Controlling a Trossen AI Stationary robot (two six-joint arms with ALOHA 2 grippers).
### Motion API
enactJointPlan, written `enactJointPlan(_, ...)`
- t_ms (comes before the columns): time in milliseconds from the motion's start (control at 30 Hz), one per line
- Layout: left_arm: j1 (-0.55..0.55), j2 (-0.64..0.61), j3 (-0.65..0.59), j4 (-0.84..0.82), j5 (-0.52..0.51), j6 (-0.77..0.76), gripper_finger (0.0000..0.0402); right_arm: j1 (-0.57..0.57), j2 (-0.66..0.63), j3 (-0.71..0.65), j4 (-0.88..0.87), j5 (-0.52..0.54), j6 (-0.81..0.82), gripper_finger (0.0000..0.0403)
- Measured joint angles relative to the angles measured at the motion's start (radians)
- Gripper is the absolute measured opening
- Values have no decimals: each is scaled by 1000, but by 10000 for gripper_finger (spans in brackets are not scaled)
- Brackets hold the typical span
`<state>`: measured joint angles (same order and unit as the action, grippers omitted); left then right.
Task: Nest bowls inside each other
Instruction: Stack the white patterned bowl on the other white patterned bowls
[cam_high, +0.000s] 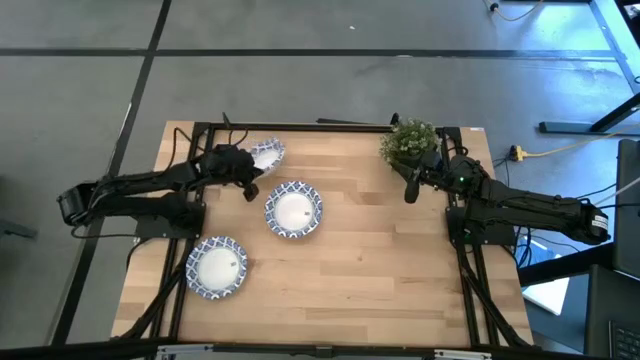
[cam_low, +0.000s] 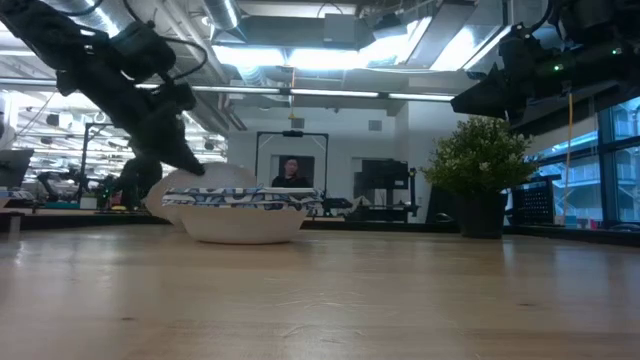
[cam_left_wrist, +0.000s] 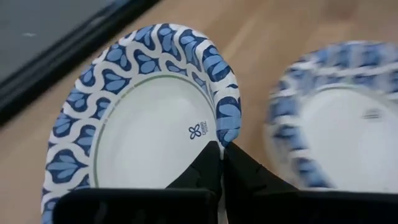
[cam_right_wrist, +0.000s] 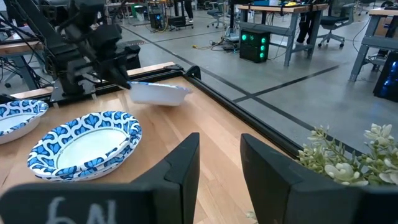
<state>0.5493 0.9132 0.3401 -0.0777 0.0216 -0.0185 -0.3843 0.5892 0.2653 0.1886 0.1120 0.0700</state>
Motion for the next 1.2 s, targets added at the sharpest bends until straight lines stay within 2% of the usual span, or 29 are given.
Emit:
enactJointPlan(133, -36, -27, 0, 26, 64, -33, 1, 0, 0, 0, 0, 0, 0, 117)
enactJointPlan(300, -60, -57, 59, 37, 73, -3, 0, 0, 0, 0, 0, 0, 0, 117)
enactJointPlan(500, -72, -39, 252, -213, 44, 54, 0, 0, 0, 0, 0, 0, 1, 117)
enactJointPlan(633, -125, 14, 378, -393, 7, 88, 0, 0, 0, 0, 0, 0, 0, 117)
enactJointPlan(833, -257, 124, 491, -423, 5, 96, 0, 0, 0, 0, 0, 0, 3, 117)
enactJointPlan(1033, -389, 252, 524, -451, -80, 91, 0, 0, 0, 0, 0, 0, 28, 117)
enactJointPlan(1200, -459, 324, 525, -430, -95, 42, 0, 0, 0, 0, 0, -24, 30, 117)
